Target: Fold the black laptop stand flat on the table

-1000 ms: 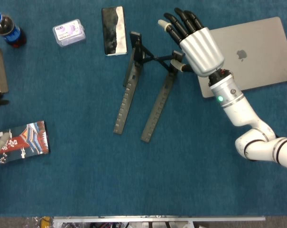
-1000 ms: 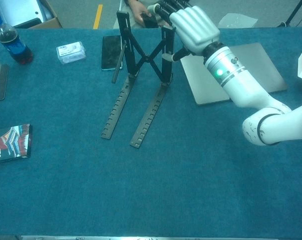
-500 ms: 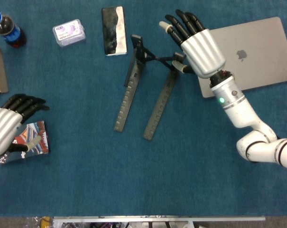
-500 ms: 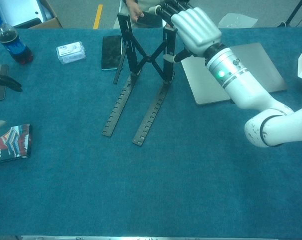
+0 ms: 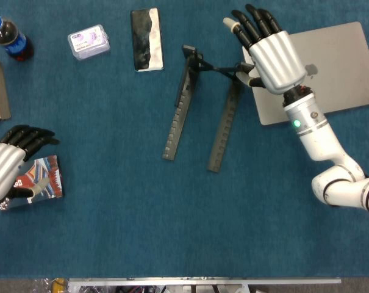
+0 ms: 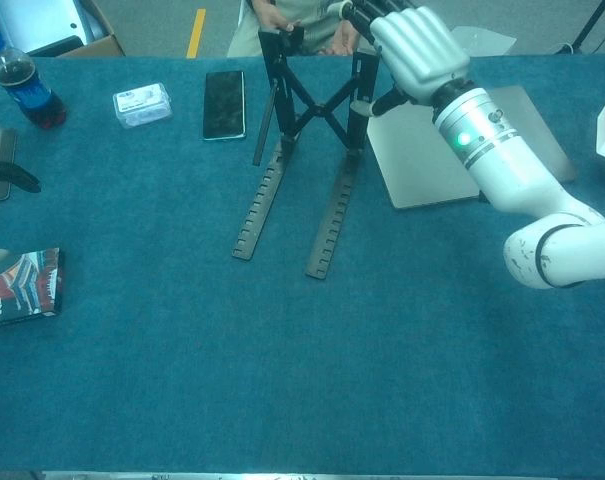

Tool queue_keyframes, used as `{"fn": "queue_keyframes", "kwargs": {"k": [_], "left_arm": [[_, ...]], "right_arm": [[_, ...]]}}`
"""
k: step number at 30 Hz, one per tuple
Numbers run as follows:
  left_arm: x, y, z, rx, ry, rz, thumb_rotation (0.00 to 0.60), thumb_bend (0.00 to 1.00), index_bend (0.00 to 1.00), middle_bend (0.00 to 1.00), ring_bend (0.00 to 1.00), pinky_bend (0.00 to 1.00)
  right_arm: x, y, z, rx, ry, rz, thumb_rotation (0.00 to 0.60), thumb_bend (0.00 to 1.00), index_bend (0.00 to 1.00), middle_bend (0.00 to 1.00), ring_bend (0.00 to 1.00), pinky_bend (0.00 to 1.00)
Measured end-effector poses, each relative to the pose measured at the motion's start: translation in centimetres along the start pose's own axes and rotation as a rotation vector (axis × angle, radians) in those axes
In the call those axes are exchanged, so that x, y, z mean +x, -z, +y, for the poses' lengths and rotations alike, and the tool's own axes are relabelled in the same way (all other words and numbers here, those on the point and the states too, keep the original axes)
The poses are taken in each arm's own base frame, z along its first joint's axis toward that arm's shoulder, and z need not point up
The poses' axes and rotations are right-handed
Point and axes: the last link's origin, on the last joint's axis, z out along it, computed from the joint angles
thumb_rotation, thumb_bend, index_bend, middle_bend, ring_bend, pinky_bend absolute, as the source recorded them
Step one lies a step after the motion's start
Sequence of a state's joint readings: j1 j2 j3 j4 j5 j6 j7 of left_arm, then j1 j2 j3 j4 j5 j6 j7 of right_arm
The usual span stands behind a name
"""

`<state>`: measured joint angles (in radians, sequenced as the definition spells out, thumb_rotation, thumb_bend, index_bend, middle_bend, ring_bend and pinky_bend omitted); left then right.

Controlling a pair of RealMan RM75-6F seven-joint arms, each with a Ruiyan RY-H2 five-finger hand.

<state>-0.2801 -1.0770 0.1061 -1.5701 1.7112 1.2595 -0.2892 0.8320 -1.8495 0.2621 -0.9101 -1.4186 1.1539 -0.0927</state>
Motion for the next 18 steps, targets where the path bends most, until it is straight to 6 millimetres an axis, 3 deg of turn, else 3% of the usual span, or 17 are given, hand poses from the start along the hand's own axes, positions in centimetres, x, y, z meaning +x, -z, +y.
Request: {"fn": "queue_keyframes", "kwargs": {"k": [18], "left_arm": [[0.0, 0.4, -0.4, 0.02, 0.004, 0.01, 0.6, 0.28, 0.23, 0.2, 0.15, 0.11]], "right_arm": [[0.7, -0.8, 1.4, -0.063, 0.016, 0.023, 0.6, 0.0, 0.13, 0.12, 0.0, 0.14]]}}
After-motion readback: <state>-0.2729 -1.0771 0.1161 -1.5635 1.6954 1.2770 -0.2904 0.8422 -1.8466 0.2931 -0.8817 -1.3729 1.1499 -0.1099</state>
